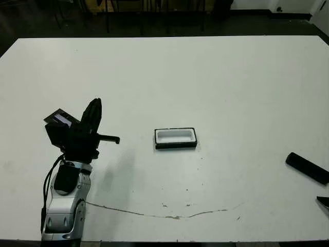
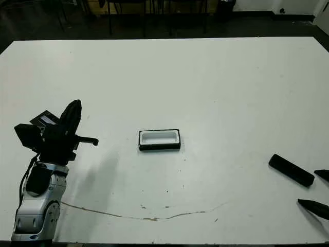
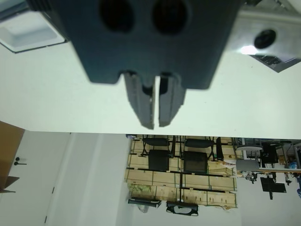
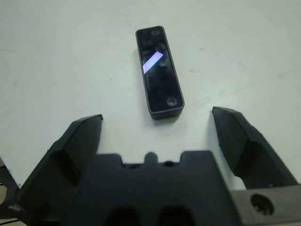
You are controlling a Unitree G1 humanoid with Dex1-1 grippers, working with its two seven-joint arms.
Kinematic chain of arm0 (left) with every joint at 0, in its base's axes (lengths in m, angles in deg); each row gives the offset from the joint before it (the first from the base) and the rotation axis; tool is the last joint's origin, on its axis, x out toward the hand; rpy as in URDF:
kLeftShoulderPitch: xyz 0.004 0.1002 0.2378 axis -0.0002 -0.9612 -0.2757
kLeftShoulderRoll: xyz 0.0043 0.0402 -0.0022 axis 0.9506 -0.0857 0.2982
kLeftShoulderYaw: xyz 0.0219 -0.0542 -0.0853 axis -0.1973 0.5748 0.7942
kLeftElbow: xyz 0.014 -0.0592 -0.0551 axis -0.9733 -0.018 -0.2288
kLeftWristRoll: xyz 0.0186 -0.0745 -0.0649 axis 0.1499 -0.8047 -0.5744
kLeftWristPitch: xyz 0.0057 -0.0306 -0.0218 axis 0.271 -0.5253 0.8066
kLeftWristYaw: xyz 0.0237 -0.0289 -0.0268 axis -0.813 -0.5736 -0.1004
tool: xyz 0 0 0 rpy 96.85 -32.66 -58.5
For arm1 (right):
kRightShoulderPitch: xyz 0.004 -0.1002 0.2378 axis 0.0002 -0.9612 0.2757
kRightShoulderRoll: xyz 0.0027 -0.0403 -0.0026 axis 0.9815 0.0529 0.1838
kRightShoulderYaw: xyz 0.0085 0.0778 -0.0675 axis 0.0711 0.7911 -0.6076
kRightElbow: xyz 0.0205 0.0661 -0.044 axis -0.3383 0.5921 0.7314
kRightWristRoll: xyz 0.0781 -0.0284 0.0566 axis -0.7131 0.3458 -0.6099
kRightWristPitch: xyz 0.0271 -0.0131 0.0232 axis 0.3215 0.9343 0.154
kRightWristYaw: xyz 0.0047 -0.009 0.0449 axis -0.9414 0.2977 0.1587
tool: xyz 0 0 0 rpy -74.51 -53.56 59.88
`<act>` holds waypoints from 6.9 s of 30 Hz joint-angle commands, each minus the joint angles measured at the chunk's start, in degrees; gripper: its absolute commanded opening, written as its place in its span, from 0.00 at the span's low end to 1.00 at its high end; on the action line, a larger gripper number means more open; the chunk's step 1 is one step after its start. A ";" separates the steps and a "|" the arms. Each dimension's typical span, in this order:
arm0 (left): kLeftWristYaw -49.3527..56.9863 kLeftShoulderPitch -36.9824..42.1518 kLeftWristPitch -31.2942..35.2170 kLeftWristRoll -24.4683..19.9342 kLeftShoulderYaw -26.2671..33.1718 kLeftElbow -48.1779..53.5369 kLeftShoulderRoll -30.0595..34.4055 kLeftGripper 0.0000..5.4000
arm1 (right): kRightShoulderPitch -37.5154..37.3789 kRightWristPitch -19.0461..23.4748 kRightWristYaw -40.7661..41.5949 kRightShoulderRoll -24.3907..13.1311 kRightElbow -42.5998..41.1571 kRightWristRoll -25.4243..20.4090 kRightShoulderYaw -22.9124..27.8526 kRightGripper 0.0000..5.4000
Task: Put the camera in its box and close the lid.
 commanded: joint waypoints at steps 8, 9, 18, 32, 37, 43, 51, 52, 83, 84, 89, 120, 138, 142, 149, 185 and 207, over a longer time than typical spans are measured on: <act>0.13 -0.96 -0.01 0.31 0.05 -0.73 0.40 0.00 | -5.01 7.69 -10.15 4.74 -8.04 1.25 -2.79 0.81; 0.15 -1.00 0.01 0.28 0.02 -0.68 0.36 0.00 | -4.97 8.49 -10.10 4.77 -8.17 0.91 -2.85 0.78; 0.96 -1.36 1.99 0.52 -0.32 0.70 0.47 0.00 | -6.82 11.93 -11.80 4.79 -13.77 -0.69 -2.52 0.48; 1.12 -1.54 2.11 1.89 -0.89 1.20 0.72 0.00 | -5.18 24.94 -16.70 3.94 -31.07 -3.04 -4.73 0.13; 1.06 -1.49 2.62 2.26 -0.97 1.33 0.90 0.00 | -2.50 28.80 -21.97 5.29 -41.70 -3.10 -5.34 0.13; 0.56 -1.11 1.61 2.17 -0.86 0.50 1.15 0.00 | 6.82 32.13 -22.10 9.65 -44.66 -6.60 -8.20 0.13; 0.65 -0.78 1.06 2.59 -0.84 -0.11 1.27 0.00 | 22.54 30.09 -20.12 14.70 -40.62 -3.54 -16.19 0.13; 0.70 -0.78 1.14 2.58 -0.86 -0.08 1.23 0.00 | 23.79 30.22 -20.22 14.99 -40.34 -2.87 -17.10 0.13; 0.56 -1.13 0.91 2.35 -1.19 -0.81 1.02 0.00 | 53.87 26.49 4.99 30.12 -15.06 14.18 -41.41 0.13; 0.66 -1.20 1.03 2.47 -1.22 -0.68 1.02 0.00 | 54.18 26.96 5.75 30.23 -15.05 14.02 -41.69 0.13; 0.81 -1.45 1.16 2.53 -1.32 -0.37 0.83 0.00 | 54.96 27.48 6.27 29.74 -17.07 12.98 -44.53 0.13; 0.59 -1.99 2.39 1.69 -1.65 0.72 0.57 0.00 | 49.80 34.91 -1.75 24.84 -29.83 17.47 -42.64 0.13; 0.46 -2.01 2.18 1.79 -1.55 0.83 0.52 0.00 | 50.06 29.88 -1.77 25.49 -25.66 23.41 -45.32 0.13; 0.26 -2.10 2.02 1.58 -1.49 0.71 0.59 0.00 | 50.02 28.49 -1.70 25.64 -24.85 24.16 -45.55 0.13; 0.47 -2.28 1.54 2.21 -1.76 0.65 0.46 0.00 | 49.94 28.79 -1.51 25.50 -26.02 24.61 -45.77 0.13; 1.65 -3.46 1.41 2.13 -2.70 1.26 -0.42 0.00 | 54.07 25.95 0.90 29.09 -22.44 28.27 -50.23 0.13; 2.44 -3.93 1.83 1.93 -3.16 1.61 -0.56 0.00 | 54.19 25.20 1.22 33.77 -24.29 31.69 -53.95 0.13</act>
